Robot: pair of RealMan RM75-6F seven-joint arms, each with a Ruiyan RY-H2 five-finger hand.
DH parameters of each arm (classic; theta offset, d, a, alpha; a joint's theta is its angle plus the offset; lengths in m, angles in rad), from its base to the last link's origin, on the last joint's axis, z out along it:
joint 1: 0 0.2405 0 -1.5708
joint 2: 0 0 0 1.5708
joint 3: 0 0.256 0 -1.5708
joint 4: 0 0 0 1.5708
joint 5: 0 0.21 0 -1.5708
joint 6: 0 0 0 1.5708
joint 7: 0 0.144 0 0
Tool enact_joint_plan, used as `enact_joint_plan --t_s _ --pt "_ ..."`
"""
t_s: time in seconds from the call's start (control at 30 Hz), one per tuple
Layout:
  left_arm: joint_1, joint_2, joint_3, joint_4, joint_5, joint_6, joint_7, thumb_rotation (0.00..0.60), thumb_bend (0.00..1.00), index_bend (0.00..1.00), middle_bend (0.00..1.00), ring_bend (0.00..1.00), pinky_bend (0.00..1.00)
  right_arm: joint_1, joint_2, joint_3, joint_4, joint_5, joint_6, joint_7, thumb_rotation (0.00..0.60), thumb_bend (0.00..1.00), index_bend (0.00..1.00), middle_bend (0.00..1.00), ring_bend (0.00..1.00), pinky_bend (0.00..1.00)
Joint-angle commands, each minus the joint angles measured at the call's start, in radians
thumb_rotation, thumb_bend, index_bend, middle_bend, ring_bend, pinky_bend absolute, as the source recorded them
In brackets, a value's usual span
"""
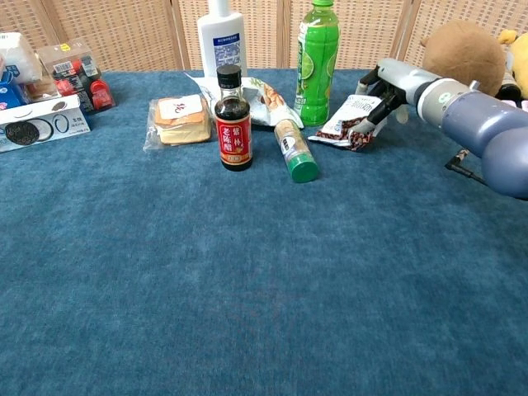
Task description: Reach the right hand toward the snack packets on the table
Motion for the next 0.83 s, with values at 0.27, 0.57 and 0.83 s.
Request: enact_joint_plan --t_s 0.27,0.57,0.83 --pt "0.002 0.003 0.001 -0.002 0.006 0.004 -0.011 0.600 0.00 0.12 0.00 0.00 0.00 -0.091 0.153 0.001 -0.237 -0.035 0.147 -0.033 0.600 0.03 0.50 0.72 0.64 0.79" --pt "0.001 0.011 0.003 0.003 0.024 0.008 -0.053 0.600 0.00 0.12 0.00 0.00 0.00 -0.191 0.400 0.049 -0.666 0.004 0.274 -0.180 0.600 0.00 0.48 0.71 0.63 0.79" --pt "-0.003 0.016 0.002 0.006 0.027 0.006 -0.075 0.600 0.00 0.13 0.00 0.00 0.00 -0.219 0.515 0.076 -0.881 0.034 0.320 -0.266 0.600 0.04 0.46 0.70 0.62 0.79"
